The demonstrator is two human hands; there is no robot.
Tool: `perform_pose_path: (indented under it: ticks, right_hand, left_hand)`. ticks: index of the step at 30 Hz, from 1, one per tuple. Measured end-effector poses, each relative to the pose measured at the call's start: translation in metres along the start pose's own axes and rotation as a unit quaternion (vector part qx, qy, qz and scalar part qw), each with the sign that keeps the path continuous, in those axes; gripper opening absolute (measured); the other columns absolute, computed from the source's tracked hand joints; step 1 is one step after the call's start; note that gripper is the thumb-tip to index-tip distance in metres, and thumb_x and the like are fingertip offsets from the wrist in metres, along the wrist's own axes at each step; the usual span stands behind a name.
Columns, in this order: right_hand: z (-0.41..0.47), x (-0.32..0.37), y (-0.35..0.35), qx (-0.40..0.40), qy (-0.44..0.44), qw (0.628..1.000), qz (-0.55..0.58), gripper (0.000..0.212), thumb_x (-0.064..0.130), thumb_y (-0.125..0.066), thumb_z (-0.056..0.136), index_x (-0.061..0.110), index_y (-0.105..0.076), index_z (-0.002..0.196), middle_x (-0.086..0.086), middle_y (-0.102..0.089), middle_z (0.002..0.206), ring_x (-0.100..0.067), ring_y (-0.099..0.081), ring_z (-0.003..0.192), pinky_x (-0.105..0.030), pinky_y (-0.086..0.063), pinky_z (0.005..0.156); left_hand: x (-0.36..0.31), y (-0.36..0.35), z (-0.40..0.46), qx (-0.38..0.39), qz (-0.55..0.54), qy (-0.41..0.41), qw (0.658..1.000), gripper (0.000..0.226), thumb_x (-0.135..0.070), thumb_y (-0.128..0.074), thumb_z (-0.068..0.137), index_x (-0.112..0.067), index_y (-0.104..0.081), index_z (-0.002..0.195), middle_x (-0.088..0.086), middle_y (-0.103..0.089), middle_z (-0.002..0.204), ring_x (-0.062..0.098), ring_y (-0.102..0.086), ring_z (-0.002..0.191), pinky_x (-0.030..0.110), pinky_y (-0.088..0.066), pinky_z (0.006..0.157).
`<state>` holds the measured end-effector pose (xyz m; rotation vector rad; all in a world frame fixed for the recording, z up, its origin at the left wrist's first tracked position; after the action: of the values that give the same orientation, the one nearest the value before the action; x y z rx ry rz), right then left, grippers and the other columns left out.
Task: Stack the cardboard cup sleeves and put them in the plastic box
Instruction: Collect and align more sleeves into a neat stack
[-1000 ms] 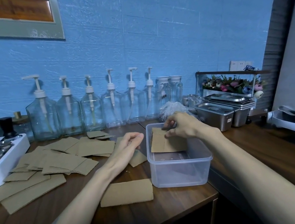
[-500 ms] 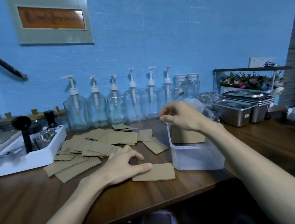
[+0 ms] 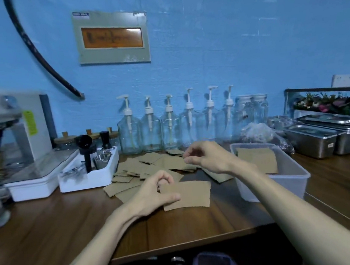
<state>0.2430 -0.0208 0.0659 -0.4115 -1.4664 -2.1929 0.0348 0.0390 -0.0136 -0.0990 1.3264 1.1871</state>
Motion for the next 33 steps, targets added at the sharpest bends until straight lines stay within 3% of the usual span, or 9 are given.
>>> perform_pose_path:
  ticks: [7, 11, 15, 17, 19, 22, 25, 29, 33]
  right_hand:
    - [0.019, 0.008, -0.051, 0.114, 0.01, 0.993, 0.011, 0.024, 0.033, -0.069, 0.089, 0.017, -0.072, 0.107, 0.002, -0.073, 0.105, -0.014, -0.065, 0.099, -0.034, -0.049, 0.095]
    - [0.033, 0.006, -0.067, 0.095, 0.022, 0.994, 0.047, 0.018, 0.032, -0.068, 0.09, 0.018, -0.071, 0.101, 0.004, -0.072, 0.096, -0.011, -0.065, 0.091, -0.027, -0.047, 0.082]
    - [0.037, 0.0, -0.08, 0.046, 0.026, 0.988, 0.142, 0.006, 0.024, -0.071, 0.089, 0.021, -0.07, 0.093, 0.008, -0.065, 0.084, -0.002, -0.056, 0.076, -0.011, -0.042, 0.071]
    - [0.039, -0.005, -0.081, 0.03, 0.004, 0.977, 0.213, 0.009, 0.016, -0.071, 0.088, 0.015, -0.067, 0.096, -0.001, -0.066, 0.084, -0.01, -0.058, 0.077, -0.017, -0.047, 0.075]
    - [0.041, -0.009, -0.081, 0.002, -0.014, 0.959, 0.283, 0.023, 0.007, -0.071, 0.086, 0.012, -0.057, 0.102, -0.006, -0.065, 0.082, -0.012, -0.061, 0.072, -0.032, -0.05, 0.074]
    - [0.042, -0.014, -0.08, -0.04, -0.029, 0.94, 0.338, 0.063, -0.006, -0.071, 0.082, 0.015, -0.035, 0.128, -0.001, -0.064, 0.085, -0.009, -0.067, 0.069, -0.033, -0.054, 0.072]
    - [0.037, -0.019, -0.083, -0.017, -0.043, 0.935, 0.352, 0.091, -0.006, -0.073, 0.08, 0.038, -0.021, 0.141, -0.015, -0.064, 0.111, -0.034, -0.072, 0.085, -0.044, -0.057, 0.086]
    - [0.032, -0.015, -0.086, -0.005, -0.046, 0.92, 0.39, 0.042, 0.007, -0.067, 0.09, 0.015, -0.051, 0.128, -0.013, -0.069, 0.109, -0.03, -0.073, 0.079, -0.037, -0.059, 0.069]
    - [0.032, -0.025, -0.08, -0.043, -0.039, 0.952, 0.299, 0.024, 0.025, -0.08, 0.08, 0.018, -0.07, 0.1, -0.002, -0.073, 0.097, -0.02, -0.067, 0.089, -0.034, -0.053, 0.083]
  left_hand:
    - [0.02, 0.038, 0.006, -0.136, 0.037, 0.033, 0.989, 0.033, -0.014, -0.085, 0.075, -0.015, -0.056, 0.09, -0.014, -0.047, 0.068, -0.004, -0.044, 0.054, 0.013, -0.033, 0.054]
    - [0.025, 0.045, 0.015, -0.152, 0.03, 0.033, 0.987, 0.03, -0.01, -0.082, 0.077, -0.012, -0.057, 0.092, -0.013, -0.044, 0.065, -0.006, -0.043, 0.049, 0.011, -0.032, 0.05]
    - [0.038, 0.046, 0.018, -0.15, 0.007, 0.045, 0.988, 0.041, -0.023, -0.086, 0.074, -0.022, -0.057, 0.103, -0.007, -0.06, 0.098, -0.011, -0.053, 0.083, 0.005, -0.037, 0.07]
    - [0.042, 0.047, 0.021, -0.156, -0.023, 0.051, 0.986, 0.051, -0.031, -0.087, 0.072, -0.027, -0.053, 0.111, -0.003, -0.061, 0.111, 0.002, -0.056, 0.1, 0.009, -0.041, 0.08]
    - [0.043, 0.047, 0.023, -0.163, -0.054, 0.059, 0.983, 0.054, -0.033, -0.086, 0.073, -0.025, -0.053, 0.114, -0.003, -0.064, 0.109, 0.008, -0.062, 0.097, 0.017, -0.048, 0.084]
    - [0.038, 0.041, 0.024, -0.157, -0.062, 0.041, 0.985, 0.036, -0.026, -0.084, 0.077, -0.021, -0.062, 0.105, -0.008, -0.068, 0.095, 0.006, -0.063, 0.082, 0.015, -0.05, 0.075]
    - [0.037, 0.037, 0.025, -0.141, -0.044, 0.025, 0.989, 0.019, -0.02, -0.078, 0.083, -0.016, -0.069, 0.099, -0.009, -0.071, 0.089, 0.0, -0.061, 0.076, 0.01, -0.045, 0.071]
    - [0.041, 0.047, 0.025, -0.183, -0.069, 0.012, 0.981, 0.013, -0.013, -0.074, 0.086, -0.023, -0.07, 0.093, -0.006, -0.074, 0.095, 0.009, -0.067, 0.089, 0.028, -0.052, 0.087]
    - [0.041, 0.048, 0.02, -0.19, 0.007, 0.011, 0.982, 0.02, -0.018, -0.075, 0.086, -0.032, -0.07, 0.098, -0.009, -0.072, 0.091, 0.002, -0.062, 0.077, 0.015, -0.049, 0.077]
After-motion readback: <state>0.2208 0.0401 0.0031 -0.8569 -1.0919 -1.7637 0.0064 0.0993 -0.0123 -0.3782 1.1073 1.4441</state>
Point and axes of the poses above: each hand's wrist, its own z-axis towards the middle knuckle, its own y-axis out of the back of the hand, x = y × z, the point moved 1 cm from there along z, towards the middle knuckle
